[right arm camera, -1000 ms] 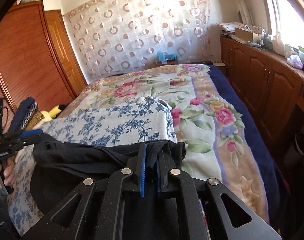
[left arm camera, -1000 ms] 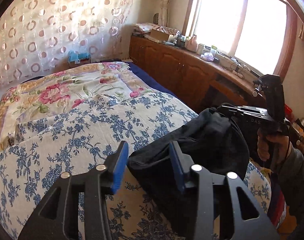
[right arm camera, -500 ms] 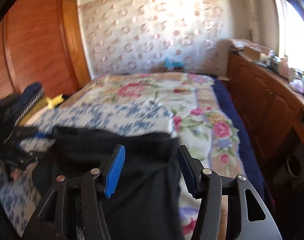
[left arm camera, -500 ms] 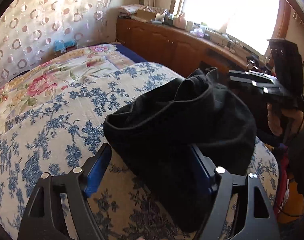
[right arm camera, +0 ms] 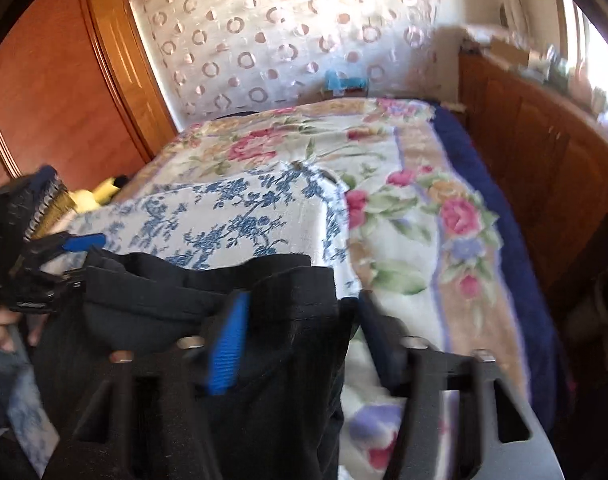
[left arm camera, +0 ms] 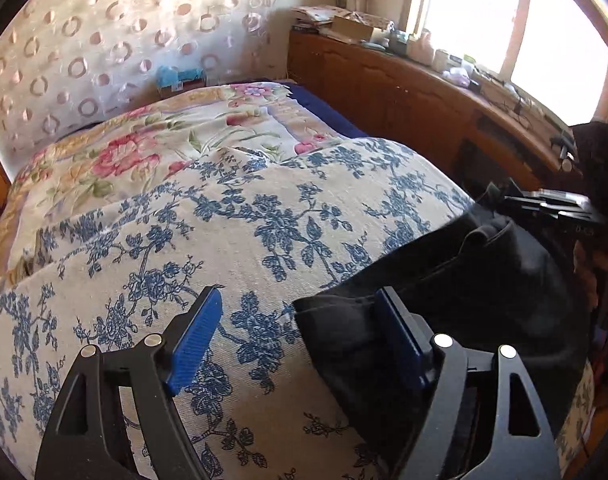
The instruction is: Fold small clothes
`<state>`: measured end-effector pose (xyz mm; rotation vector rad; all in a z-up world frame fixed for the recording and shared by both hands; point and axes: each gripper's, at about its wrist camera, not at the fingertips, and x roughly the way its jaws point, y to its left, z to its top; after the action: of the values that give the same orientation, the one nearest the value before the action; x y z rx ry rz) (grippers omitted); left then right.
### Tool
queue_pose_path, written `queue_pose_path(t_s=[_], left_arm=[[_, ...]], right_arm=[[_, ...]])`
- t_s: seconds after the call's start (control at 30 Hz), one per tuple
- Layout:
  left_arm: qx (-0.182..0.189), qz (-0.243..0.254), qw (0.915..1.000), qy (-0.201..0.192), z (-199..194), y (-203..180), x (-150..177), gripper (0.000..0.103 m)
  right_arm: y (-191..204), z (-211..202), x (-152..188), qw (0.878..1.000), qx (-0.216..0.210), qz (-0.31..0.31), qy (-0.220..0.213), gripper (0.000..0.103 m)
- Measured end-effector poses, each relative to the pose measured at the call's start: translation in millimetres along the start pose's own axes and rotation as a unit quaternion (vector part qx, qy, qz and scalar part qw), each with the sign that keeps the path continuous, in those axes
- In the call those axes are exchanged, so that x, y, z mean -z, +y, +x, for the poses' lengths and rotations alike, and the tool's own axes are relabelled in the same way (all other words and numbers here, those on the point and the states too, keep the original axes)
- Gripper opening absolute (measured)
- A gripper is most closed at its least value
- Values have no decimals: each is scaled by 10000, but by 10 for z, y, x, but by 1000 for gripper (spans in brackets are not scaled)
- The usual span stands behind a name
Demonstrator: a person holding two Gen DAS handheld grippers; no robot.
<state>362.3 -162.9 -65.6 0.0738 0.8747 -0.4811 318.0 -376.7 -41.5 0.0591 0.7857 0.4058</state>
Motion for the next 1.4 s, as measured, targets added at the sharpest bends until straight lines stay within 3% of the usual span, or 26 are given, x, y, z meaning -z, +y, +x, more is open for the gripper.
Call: queue_pose_path(t_s=[0.1,0.2,0.47,0.53,0.6,0.7,0.9,1.0,1.1,1.23,1.33,1.4], left_arm=[[10,-6,10000,-96,-74,17,22,79],[150,-65,9997,-181,-186,12,56,79],[349,136,9993,41,-191,-168,176,79],[334,177,9992,103,-153,-198,196,79],[337,174,9992,112,-147,-215,209,79],[333,193,9992,121,-143,-229,215,79],[370,190,9990,184,-125,-259,269,79],[434,166,9988,167,-141,-269,300,79],[592,113,9980,167,-170,-276,322,68],[838,22,9962,222,-198,-325,347,40],[1005,-50,9947,220,-213,-336,336,19],[1126,-83,9935,167,-270,-345,327,16]], right_arm=[[-13,-120,8,9996,-111,-70,-250,8],[-83,-321,35,9954,514,232,-773,6],[-90,-351,19,9972,513,317,-452,6],[-95,-364,1,9971,544,331,-408,15],[-100,-347,-22,9971,598,341,-339,40],[-154,-244,-37,9987,341,352,-171,54],[-236,-183,7,9984,337,429,135,68],[-294,-189,18,9974,135,648,299,68],[-277,-252,10,9965,32,735,408,68],[-257,-296,27,9957,-105,765,518,66],[-236,-305,41,9951,-292,761,562,45],[-181,-333,29,9971,-84,547,518,30]])
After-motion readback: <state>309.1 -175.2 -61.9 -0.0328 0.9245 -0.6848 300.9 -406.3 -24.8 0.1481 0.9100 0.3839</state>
